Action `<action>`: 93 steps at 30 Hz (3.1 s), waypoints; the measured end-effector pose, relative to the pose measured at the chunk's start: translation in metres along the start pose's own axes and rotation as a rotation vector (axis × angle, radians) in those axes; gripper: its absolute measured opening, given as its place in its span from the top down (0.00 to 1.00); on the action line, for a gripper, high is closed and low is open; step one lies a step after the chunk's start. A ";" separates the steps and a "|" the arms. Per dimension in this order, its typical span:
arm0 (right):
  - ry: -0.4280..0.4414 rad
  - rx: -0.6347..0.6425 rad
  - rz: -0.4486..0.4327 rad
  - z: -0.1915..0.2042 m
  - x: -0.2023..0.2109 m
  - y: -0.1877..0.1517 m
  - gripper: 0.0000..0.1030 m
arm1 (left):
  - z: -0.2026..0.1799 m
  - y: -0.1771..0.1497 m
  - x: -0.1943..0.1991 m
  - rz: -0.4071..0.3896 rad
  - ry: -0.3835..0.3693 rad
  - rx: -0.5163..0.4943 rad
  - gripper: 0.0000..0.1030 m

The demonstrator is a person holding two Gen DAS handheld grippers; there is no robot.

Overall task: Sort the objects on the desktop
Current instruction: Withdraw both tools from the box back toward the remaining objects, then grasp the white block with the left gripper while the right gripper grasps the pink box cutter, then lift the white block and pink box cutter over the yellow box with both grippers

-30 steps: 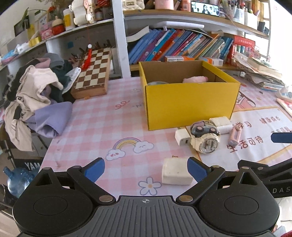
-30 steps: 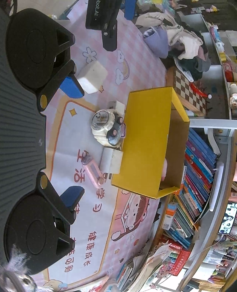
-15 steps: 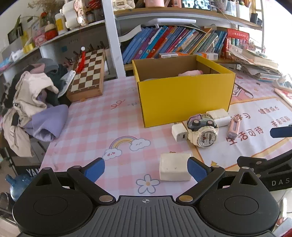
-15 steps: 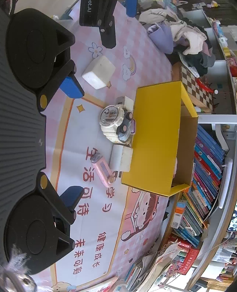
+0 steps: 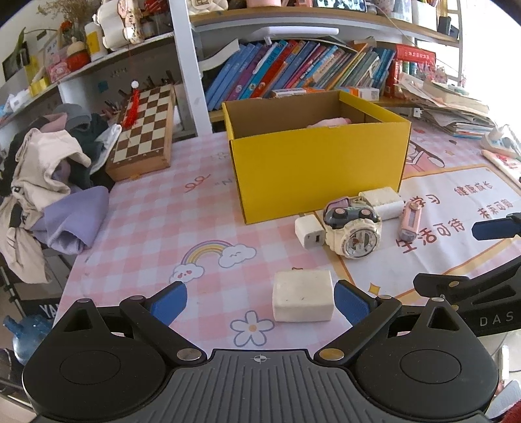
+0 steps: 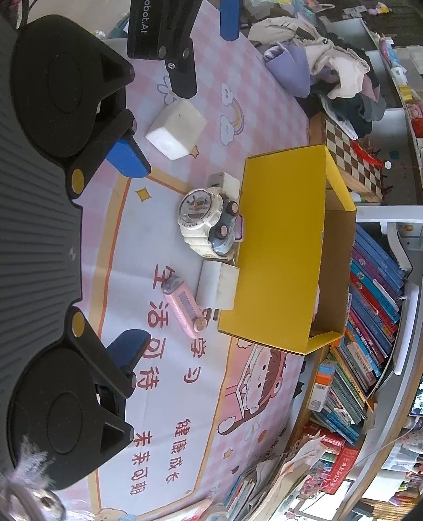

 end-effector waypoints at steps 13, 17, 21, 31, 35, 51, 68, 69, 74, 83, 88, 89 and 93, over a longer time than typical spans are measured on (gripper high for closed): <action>0.000 0.007 0.024 -0.004 -0.010 0.005 0.02 | 0.001 0.004 -0.008 0.001 -0.013 -0.008 0.04; -0.003 0.004 0.031 -0.005 -0.014 0.009 0.02 | 0.002 0.008 -0.012 0.001 -0.014 -0.012 0.05; -0.001 0.005 0.041 -0.006 -0.020 0.011 0.03 | 0.002 0.010 -0.017 0.005 -0.014 -0.016 0.06; -0.025 -0.003 0.098 -0.013 -0.044 0.017 0.15 | -0.003 0.005 -0.041 0.077 -0.057 -0.033 0.15; -0.024 0.004 0.108 -0.014 -0.051 0.019 0.15 | -0.005 0.002 -0.052 0.114 -0.075 -0.038 0.19; -0.031 -0.010 0.165 -0.021 -0.091 0.036 0.25 | -0.003 -0.002 -0.069 0.171 -0.160 0.045 0.58; -0.006 -0.030 0.199 -0.029 -0.113 0.038 0.54 | 0.006 0.011 -0.062 0.116 -0.106 0.105 0.62; -0.003 -0.031 0.199 -0.031 -0.112 0.037 0.56 | 0.005 0.012 -0.062 0.114 -0.107 0.105 0.62; 0.005 -0.041 0.208 -0.038 -0.107 0.033 0.70 | 0.000 0.017 -0.062 0.100 -0.119 0.092 0.62; 0.016 -0.067 0.203 -0.045 -0.087 0.024 0.77 | -0.007 0.022 -0.059 0.081 -0.141 0.067 0.63; 0.022 -0.083 0.191 -0.045 -0.077 0.023 0.77 | -0.007 0.022 -0.056 0.072 -0.149 0.056 0.64; 0.024 -0.086 0.186 -0.045 -0.075 0.024 0.77 | -0.007 0.022 -0.054 0.068 -0.150 0.054 0.64; 0.034 -0.080 0.158 -0.042 -0.064 0.027 0.78 | -0.006 0.023 -0.049 0.055 -0.150 0.049 0.65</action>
Point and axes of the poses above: each gripper's, at about its wrist camera, not at the fingertips, and x roughly against the way its jaws point, z to its left, y to its top, the point moved 7 cm from there along -x, roughly the way its jaws point, and after that the axes turned 15 degrees about -y, right-handed, at the moved point
